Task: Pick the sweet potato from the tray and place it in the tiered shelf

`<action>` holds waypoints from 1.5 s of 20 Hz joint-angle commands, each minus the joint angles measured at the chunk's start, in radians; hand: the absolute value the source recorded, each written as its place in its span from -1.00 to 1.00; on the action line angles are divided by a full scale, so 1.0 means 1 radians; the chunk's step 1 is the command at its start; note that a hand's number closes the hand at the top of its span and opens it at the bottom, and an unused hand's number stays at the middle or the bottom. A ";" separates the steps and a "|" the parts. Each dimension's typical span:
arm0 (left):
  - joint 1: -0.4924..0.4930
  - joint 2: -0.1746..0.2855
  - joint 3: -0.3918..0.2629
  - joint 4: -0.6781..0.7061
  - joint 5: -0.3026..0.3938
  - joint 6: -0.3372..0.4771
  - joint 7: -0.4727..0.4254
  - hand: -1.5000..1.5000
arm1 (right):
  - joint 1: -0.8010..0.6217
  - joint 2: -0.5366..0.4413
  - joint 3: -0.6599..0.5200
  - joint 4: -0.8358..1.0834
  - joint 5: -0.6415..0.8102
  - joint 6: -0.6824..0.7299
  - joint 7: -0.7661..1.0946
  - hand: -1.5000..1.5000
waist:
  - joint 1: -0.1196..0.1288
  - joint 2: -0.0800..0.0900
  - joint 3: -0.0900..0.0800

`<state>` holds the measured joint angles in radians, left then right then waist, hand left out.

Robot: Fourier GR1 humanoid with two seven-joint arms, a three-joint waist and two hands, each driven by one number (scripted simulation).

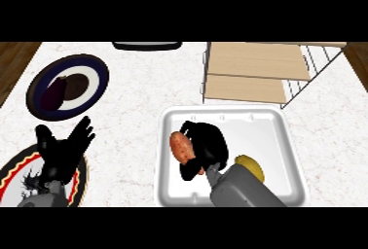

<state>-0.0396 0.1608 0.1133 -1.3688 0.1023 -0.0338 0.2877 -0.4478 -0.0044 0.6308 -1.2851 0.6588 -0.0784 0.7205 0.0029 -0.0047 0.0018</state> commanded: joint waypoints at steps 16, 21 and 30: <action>0.002 -0.008 0.002 0.006 -0.008 0.005 0.016 0.00 | -0.274 0.004 -0.093 -0.739 0.250 0.279 0.555 1.00 | -0.010 -0.002 -0.003; -0.032 0.009 0.018 0.032 -0.012 0.013 0.035 0.00 | -0.454 -0.023 -0.329 -0.735 0.173 0.431 0.544 1.00 | -0.012 -0.001 -0.003; 0.004 -0.008 0.003 0.014 0.003 -0.019 0.009 0.00 | -0.677 -0.119 -0.628 -0.521 0.089 0.437 0.456 1.00 | 0.002 0.002 -0.003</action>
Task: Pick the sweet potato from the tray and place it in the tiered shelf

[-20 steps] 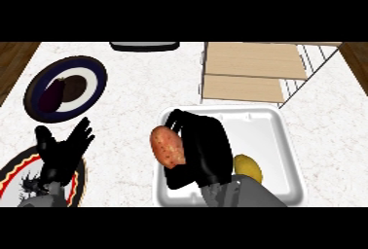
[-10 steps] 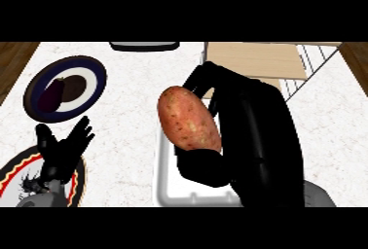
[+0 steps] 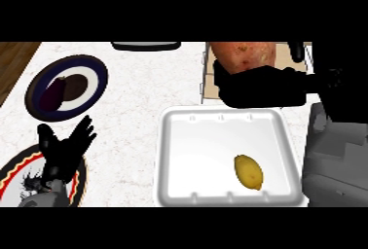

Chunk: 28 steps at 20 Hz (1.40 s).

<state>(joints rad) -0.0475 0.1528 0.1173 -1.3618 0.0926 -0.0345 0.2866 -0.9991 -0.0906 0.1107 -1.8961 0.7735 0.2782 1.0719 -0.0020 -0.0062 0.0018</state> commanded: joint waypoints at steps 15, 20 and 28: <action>0.036 -0.018 -0.016 -0.005 -0.017 -0.003 -0.022 0.00 | -0.249 -0.254 -0.268 0.593 -0.129 0.118 -0.283 1.00 | 0.019 0.010 -0.003; 0.002 0.009 -0.003 -0.032 -0.007 -0.009 0.042 0.00 | -0.270 -0.237 -0.222 0.739 -0.047 0.006 -0.370 1.00 | 0.024 0.011 -0.002; -0.036 -0.017 0.004 0.101 -0.020 -0.015 -0.060 0.00 | -0.237 -0.267 -0.229 0.869 -0.009 -0.091 -0.518 1.00 | 0.012 0.011 -0.003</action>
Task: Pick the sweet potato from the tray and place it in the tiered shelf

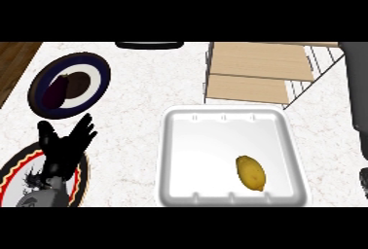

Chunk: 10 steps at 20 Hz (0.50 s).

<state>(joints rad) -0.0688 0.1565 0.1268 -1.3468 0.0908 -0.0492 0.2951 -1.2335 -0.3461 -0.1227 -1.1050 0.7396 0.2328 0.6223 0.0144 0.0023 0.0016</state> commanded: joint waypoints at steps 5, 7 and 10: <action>0.075 -0.038 -0.033 -0.025 -0.020 0.006 -0.029 0.00 | 0.009 -0.020 -0.022 0.167 0.014 -0.115 -0.188 1.00 | 0.005 0.001 -0.002; 0.017 -0.046 -0.019 0.050 -0.023 0.018 -0.053 0.00 | 0.017 -0.021 -0.030 0.213 0.020 -0.169 -0.253 1.00 | 0.003 0.005 -0.002; -0.003 -0.008 -0.013 -0.062 -0.018 0.033 0.082 0.00 | -0.027 -0.015 -0.022 0.190 0.004 -0.099 -0.200 1.00 | -0.002 -0.001 -0.002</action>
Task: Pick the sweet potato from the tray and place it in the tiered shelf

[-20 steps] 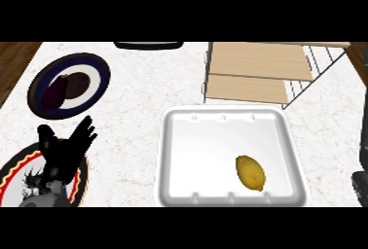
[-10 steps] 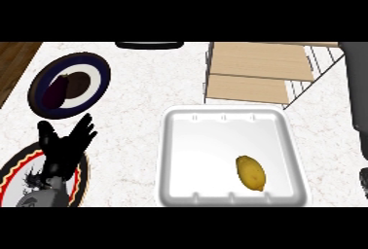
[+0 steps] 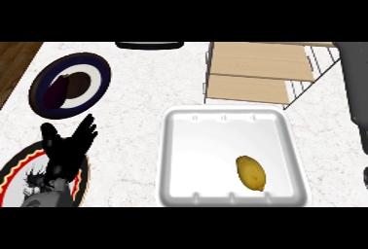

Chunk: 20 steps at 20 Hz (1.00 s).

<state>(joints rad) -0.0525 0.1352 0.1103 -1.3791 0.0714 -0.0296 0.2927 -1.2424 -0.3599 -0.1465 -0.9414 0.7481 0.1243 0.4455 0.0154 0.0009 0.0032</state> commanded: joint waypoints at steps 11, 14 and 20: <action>0.007 0.010 0.004 0.006 0.023 -0.034 0.041 0.00 | -0.072 0.026 -0.094 0.078 -0.032 -0.124 0.052 -1.00 | 0.002 0.001 -0.003; -0.004 -0.016 -0.005 0.002 0.004 0.001 0.024 0.00 | -0.051 0.039 -0.127 0.088 -0.061 -0.185 0.018 -1.00 | -0.001 0.002 -0.003; 0.029 0.006 0.018 -0.003 0.009 -0.008 0.005 0.00 | -0.076 0.002 -0.258 0.043 -0.217 -0.167 0.015 -1.00 | -0.008 -0.001 -0.003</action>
<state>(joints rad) -0.0366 0.1387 0.1163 -1.3969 0.0823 -0.0424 0.3161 -1.3051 -0.3335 -0.3360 -0.8818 0.6087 -0.0464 0.4640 0.0123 0.0004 0.0012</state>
